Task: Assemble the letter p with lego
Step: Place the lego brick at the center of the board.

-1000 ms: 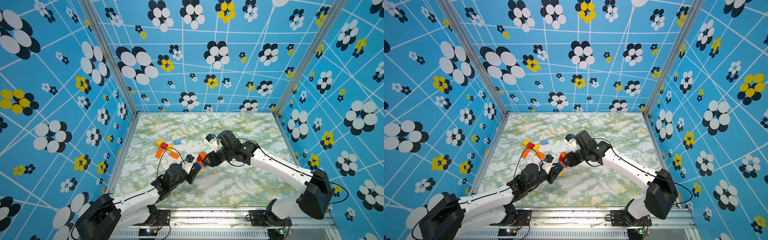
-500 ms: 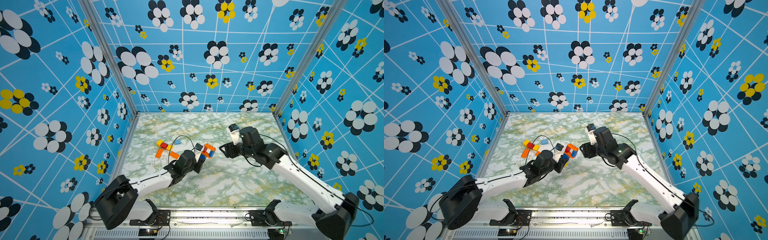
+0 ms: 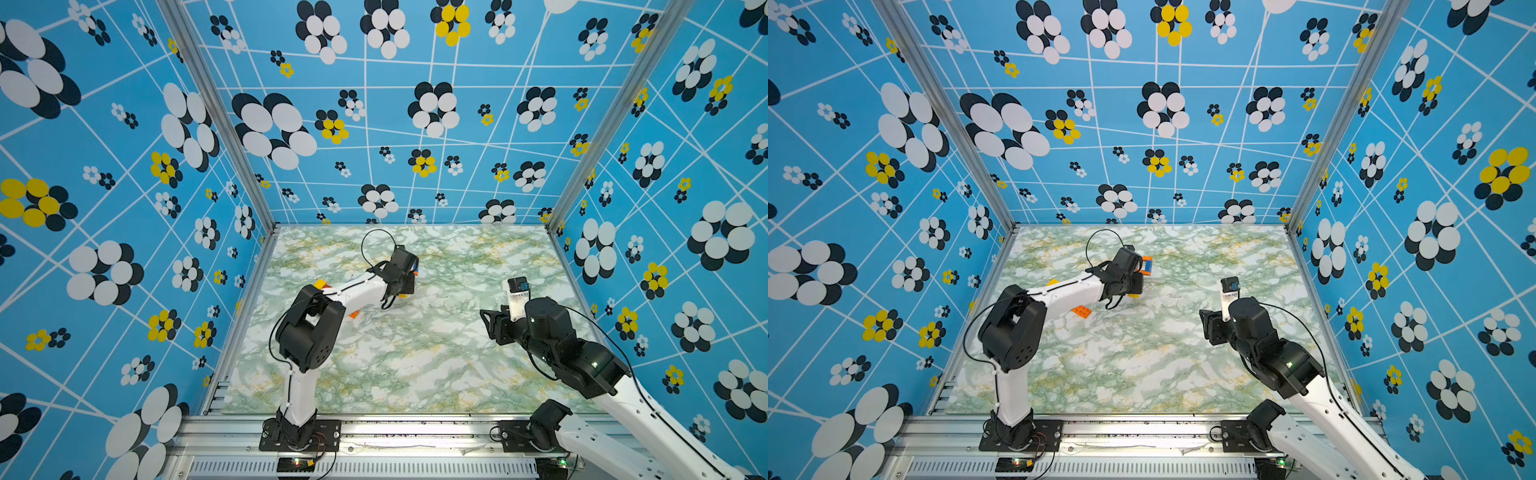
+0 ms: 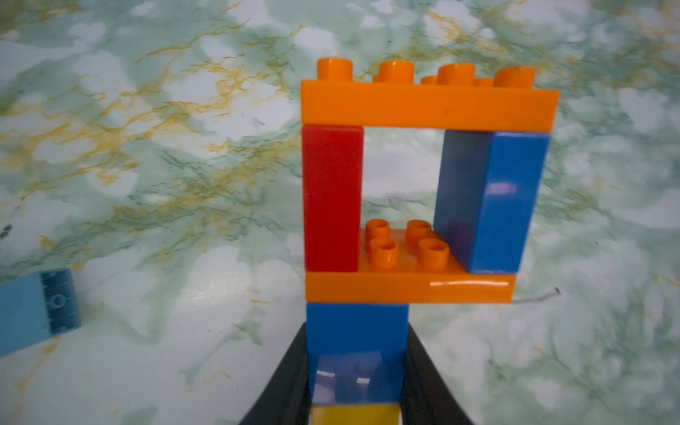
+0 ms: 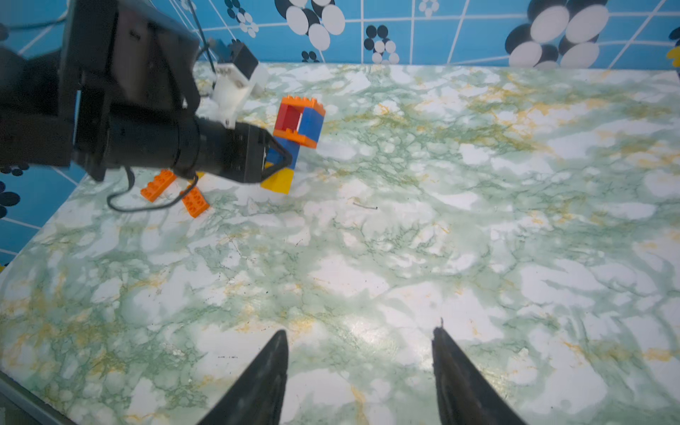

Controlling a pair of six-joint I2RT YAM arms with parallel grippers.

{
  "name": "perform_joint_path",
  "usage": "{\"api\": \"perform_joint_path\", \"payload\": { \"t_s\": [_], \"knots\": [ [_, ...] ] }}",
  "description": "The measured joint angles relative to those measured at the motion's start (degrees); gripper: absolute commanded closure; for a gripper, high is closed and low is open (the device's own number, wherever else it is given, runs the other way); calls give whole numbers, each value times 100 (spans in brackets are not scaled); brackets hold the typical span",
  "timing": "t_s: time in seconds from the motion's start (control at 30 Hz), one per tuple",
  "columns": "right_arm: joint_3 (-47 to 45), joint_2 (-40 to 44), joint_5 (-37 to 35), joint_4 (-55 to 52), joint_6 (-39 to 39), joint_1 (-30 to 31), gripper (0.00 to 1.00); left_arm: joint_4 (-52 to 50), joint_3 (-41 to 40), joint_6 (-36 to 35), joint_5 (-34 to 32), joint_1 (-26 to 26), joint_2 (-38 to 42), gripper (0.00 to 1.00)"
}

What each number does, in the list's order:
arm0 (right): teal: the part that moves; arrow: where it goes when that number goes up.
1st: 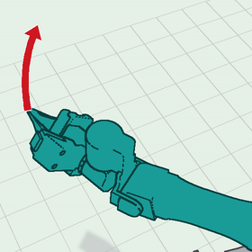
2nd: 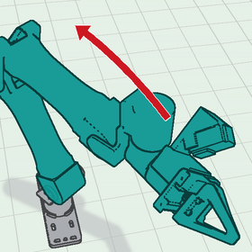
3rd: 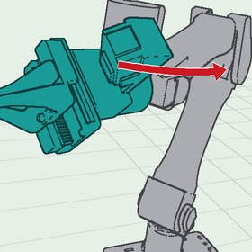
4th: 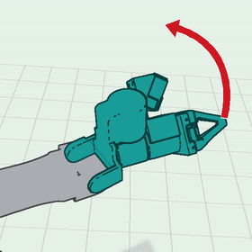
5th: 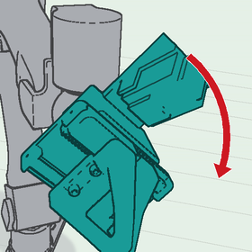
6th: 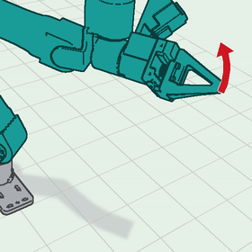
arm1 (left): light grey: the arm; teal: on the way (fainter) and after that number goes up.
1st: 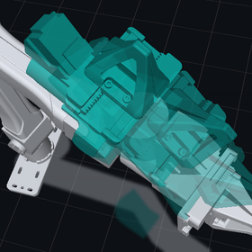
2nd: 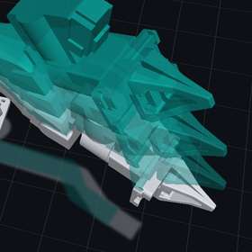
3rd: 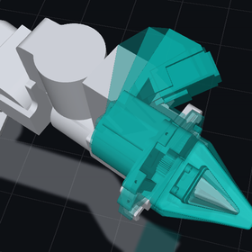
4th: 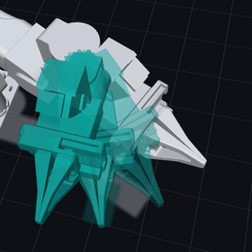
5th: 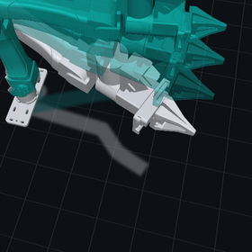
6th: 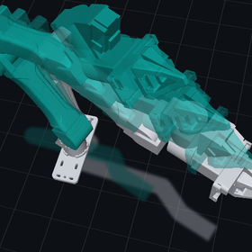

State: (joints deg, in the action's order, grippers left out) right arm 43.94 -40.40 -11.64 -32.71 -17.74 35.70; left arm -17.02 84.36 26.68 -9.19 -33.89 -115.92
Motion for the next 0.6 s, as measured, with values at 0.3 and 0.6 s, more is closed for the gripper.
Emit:
{"api": "perform_joint_path", "payload": {
  "t_s": [0.3,0.6],
  "knots": [
    [-527,439,256,-17,-264,0,37,-1665,2221,212,-138,295,-1298,72],
    [-605,435,369,33,-262,0,36,-2774,3467,181,-131,378,-2168,68]
  ]
}}
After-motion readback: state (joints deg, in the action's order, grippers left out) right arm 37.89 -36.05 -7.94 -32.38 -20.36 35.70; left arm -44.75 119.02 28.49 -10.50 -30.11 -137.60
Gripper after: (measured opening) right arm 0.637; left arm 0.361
